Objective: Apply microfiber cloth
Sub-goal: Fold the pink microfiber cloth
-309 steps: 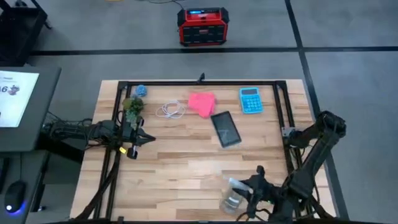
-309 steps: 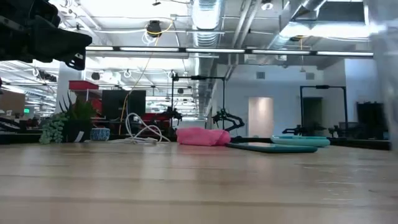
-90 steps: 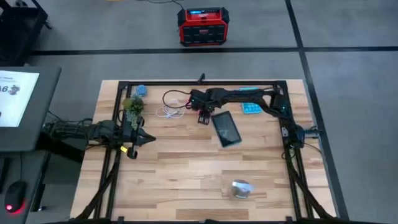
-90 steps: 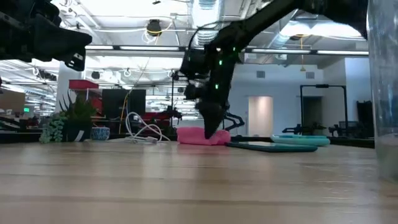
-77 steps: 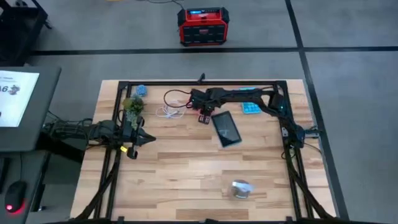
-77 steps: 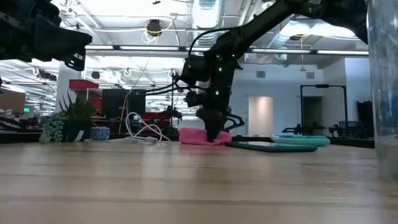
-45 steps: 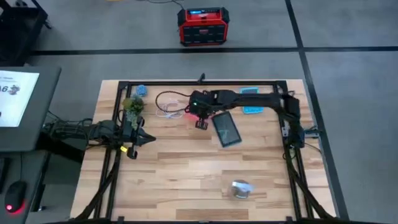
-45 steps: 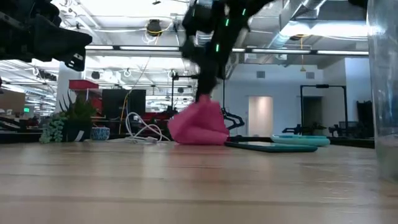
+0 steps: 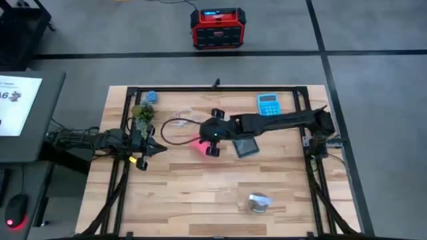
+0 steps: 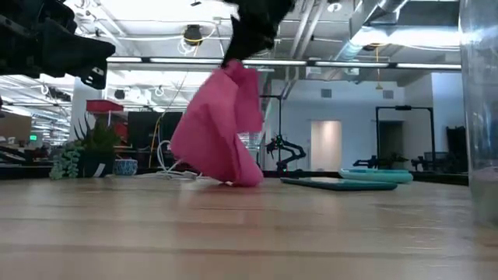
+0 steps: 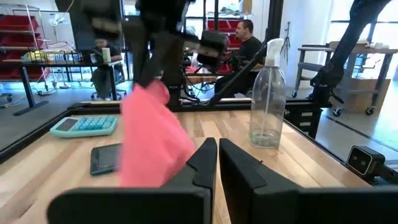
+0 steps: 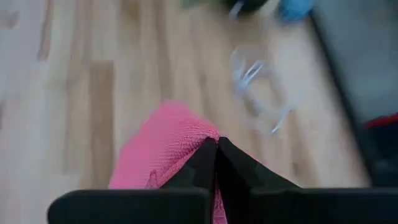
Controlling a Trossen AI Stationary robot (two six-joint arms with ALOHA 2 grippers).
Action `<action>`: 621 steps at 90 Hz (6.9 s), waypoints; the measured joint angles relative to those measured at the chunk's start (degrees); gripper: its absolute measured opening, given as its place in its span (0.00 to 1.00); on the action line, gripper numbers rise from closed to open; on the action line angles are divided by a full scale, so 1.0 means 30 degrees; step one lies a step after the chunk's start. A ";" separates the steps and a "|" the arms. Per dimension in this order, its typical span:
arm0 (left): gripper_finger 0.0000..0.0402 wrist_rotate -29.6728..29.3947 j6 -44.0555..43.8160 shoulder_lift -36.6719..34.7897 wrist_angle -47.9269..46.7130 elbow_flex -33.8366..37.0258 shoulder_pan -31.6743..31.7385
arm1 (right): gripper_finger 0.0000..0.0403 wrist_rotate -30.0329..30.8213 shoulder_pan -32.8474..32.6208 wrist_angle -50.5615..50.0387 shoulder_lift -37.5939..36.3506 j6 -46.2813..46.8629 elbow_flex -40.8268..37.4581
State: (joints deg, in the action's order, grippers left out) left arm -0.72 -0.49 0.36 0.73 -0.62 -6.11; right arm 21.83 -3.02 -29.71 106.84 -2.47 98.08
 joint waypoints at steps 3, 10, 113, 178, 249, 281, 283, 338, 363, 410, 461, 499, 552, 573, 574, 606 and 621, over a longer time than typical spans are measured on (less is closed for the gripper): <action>0.00 -0.0017 0.0000 0.0000 0.0000 0.0007 0.0000 | 0.00 0.0331 -0.0110 0.1108 -0.0252 -0.0112 0.0017; 0.00 -0.0229 0.0000 0.0000 0.0035 0.0001 0.0000 | 0.00 0.0523 -0.0232 0.3322 -0.0739 -0.0133 0.0041; 0.00 0.0677 -0.8819 0.0000 -0.8365 -0.3861 -0.0007 | 0.00 -0.1822 -0.0856 -0.2775 0.1069 0.4342 0.0029; 0.00 0.2736 -1.1725 0.0000 -0.5527 -0.2533 -0.0444 | 0.19 -0.4545 -0.1948 -0.8516 0.2997 0.1826 0.0067; 0.00 0.0260 -0.9786 1.0964 0.1394 -0.3666 -0.3302 | 0.22 -0.5729 -0.0906 -0.5830 0.4571 0.2337 0.0044; 0.00 -0.0068 -1.2521 2.3138 0.4676 -0.5893 -0.3585 | 0.22 -0.5743 0.0158 -0.5229 0.4584 0.3384 -0.1782; 0.00 -0.0068 -1.2590 2.3841 0.4635 -0.6051 -0.3585 | 0.22 -0.5743 0.0238 -0.5239 0.4565 0.3399 -0.1932; 0.00 0.6668 -1.2772 2.5604 -0.3787 -0.7249 -0.3562 | 0.22 -0.8860 -0.0341 -0.5482 0.4108 0.2988 -0.2362; 0.00 0.4718 -1.3741 2.0130 -0.5942 -0.7196 -0.3459 | 0.22 -0.9431 -0.0484 0.0596 0.4134 0.3410 -0.3004; 0.00 0.3606 -1.6152 2.3200 -0.4806 -0.5912 -0.4752 | 0.22 -0.7908 -0.0092 0.1039 0.4163 0.4223 -0.5836; 0.00 0.3485 -1.5799 1.9985 -0.5654 -0.6756 -0.5078 | 0.22 -0.9765 -0.1222 0.2300 0.3300 0.4230 -0.5042; 0.00 0.1973 -1.5795 2.1540 -0.5152 -0.5242 -0.5056 | 0.22 -0.6800 -0.1198 -0.1828 0.4065 0.4478 -0.4612; 0.00 0.1708 -1.4418 1.9039 -0.6965 -0.6688 -0.5064 | 0.22 -0.7397 -0.2435 0.2615 0.2917 0.2401 -0.5588; 0.00 0.1604 -1.4009 1.9274 -0.7804 -0.6674 -0.5078 | 0.22 -0.7849 -0.2635 0.2019 0.2917 -0.0759 -0.5637; 0.00 0.1646 -1.4023 1.9264 -0.7855 -0.6674 -0.5078 | 0.22 -0.7849 -0.2670 0.2041 0.2917 -0.1030 -0.5633; 0.00 0.1797 -1.3930 1.9256 -0.7818 -0.6717 -0.5919 | 0.22 -0.7820 -0.2823 0.2081 0.3311 -0.6983 -0.5624; 0.00 0.1703 -1.3923 1.9249 -0.7745 -0.6731 -0.6069 | 0.22 -0.7757 -0.2761 0.1962 0.4124 -0.7711 -0.5722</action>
State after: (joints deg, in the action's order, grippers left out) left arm 4.39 -42.26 58.11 -22.50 -20.82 -24.32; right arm -1.44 -11.30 -23.82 119.21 -25.60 80.92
